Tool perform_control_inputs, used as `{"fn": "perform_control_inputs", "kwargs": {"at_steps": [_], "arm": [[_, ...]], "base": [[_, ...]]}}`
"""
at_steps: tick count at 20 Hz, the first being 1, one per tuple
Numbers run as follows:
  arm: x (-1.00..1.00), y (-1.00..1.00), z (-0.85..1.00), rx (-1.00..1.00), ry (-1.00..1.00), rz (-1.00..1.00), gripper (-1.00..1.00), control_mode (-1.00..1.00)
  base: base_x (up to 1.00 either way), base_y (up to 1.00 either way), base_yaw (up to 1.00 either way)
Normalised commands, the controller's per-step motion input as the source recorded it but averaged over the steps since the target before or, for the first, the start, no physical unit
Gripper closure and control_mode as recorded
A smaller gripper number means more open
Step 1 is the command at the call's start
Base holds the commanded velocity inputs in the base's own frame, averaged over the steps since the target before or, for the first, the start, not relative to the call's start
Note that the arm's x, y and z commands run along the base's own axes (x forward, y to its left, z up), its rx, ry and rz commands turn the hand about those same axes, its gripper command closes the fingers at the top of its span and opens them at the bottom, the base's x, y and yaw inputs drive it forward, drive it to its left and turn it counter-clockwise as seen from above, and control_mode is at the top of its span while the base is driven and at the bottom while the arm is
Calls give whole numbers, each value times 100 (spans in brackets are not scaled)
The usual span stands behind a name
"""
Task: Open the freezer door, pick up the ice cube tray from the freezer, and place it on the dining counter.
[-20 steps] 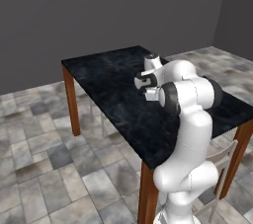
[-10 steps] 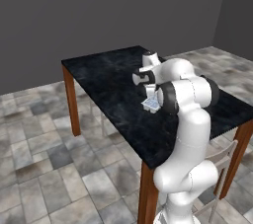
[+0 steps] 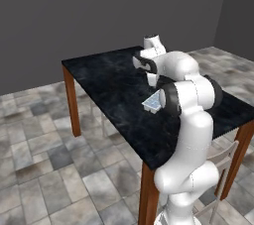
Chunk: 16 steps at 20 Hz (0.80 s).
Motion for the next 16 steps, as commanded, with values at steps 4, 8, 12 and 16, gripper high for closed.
{"fn": "perform_control_inputs", "kwargs": {"at_steps": [4, 8, 12, 16], "arm": [[-36, -15, 89, 0, 12, -13, -100, -100], [-80, -38, 77, 0, 13, -14, -100, -100], [-100, -38, 62, 2, 11, -14, -100, -100], [-100, -31, 42, 8, 9, -12, -100, -100]], "base": [[0, 0, 0], [0, 0, 0], [0, 0, 0], [0, 0, 0]]}}
